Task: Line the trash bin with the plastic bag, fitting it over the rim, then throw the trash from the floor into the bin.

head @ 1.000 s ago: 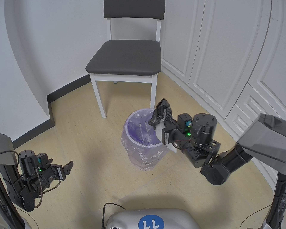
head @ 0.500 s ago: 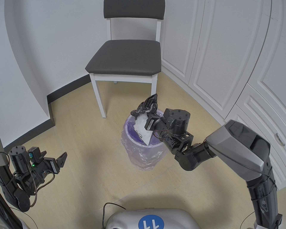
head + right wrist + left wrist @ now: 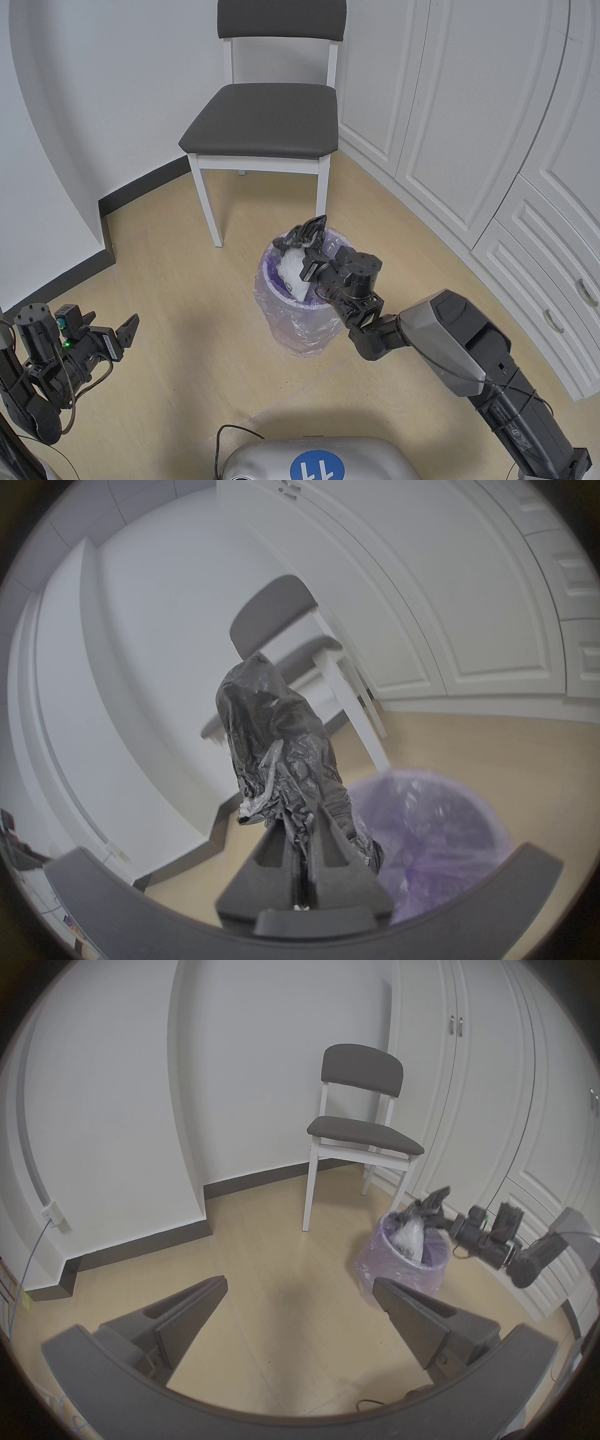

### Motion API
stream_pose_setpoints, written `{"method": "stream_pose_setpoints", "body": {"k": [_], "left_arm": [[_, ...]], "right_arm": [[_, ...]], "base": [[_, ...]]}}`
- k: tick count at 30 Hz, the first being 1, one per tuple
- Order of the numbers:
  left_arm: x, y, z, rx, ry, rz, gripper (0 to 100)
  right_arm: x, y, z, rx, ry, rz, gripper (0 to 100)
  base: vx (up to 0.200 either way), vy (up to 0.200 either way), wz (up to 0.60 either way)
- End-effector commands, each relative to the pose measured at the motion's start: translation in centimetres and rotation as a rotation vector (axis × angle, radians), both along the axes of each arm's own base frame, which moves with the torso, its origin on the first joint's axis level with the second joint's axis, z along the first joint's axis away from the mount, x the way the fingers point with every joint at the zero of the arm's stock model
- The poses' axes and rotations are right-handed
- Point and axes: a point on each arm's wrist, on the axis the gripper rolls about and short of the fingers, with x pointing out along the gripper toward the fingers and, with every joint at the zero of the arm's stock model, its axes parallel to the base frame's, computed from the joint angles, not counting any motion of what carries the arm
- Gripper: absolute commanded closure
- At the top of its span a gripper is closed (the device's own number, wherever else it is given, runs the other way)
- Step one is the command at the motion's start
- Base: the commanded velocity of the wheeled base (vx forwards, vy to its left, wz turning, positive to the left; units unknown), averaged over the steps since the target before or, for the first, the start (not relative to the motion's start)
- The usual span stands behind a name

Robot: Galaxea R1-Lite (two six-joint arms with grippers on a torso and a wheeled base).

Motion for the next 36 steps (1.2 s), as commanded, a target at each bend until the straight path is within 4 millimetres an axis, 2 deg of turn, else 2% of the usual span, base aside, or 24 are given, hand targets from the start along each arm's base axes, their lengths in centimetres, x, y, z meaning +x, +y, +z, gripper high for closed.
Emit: {"method": "stream_pose_setpoints", "body": {"k": [1, 4, 6, 11, 14, 19, 21, 36], "left_arm": [[-0.2, 0.0, 0.4, -0.001, -0.018, -0.002, 0], [-0.2, -0.1, 0.4, -0.001, -0.016, -0.003, 0], [-0.2, 0.0, 0.4, -0.001, -0.019, -0.002, 0], [-0.3, 0.0, 0.5, -0.001, -0.022, -0.002, 0], [-0.3, 0.0, 0.5, -0.001, -0.024, -0.002, 0], [-0.3, 0.0, 0.5, -0.001, -0.025, -0.002, 0], [-0.3, 0.0, 0.6, -0.001, -0.027, -0.002, 0], [-0.4, -0.1, 0.5, -0.001, -0.019, -0.003, 0]], "right_arm": [[0.6, -0.1, -6.2, -0.053, 0.097, 0.002, 100], [0.7, -0.4, -7.1, -0.062, 0.107, -0.004, 100], [1.3, -1.5, -7.2, -0.063, 0.11, -0.021, 100], [2.4, -3.4, -6.4, -0.054, 0.109, -0.059, 100], [2.7, -3.8, -5.4, -0.04, 0.094, -0.066, 100], [2.8, -3.8, -1.1, 0.021, 0.044, -0.072, 100], [2.8, -3.8, -0.4, 0.025, 0.034, -0.072, 100], [2.6, -3.5, -3.6, -0.034, 0.071, -0.068, 100]], "base": [[0.0, 0.0, 0.0], [0.0, 0.0, 0.0], [0.0, 0.0, 0.0], [0.0, 0.0, 0.0], [0.0, 0.0, 0.0], [0.0, 0.0, 0.0], [0.0, 0.0, 0.0], [0.0, 0.0, 0.0]]}}
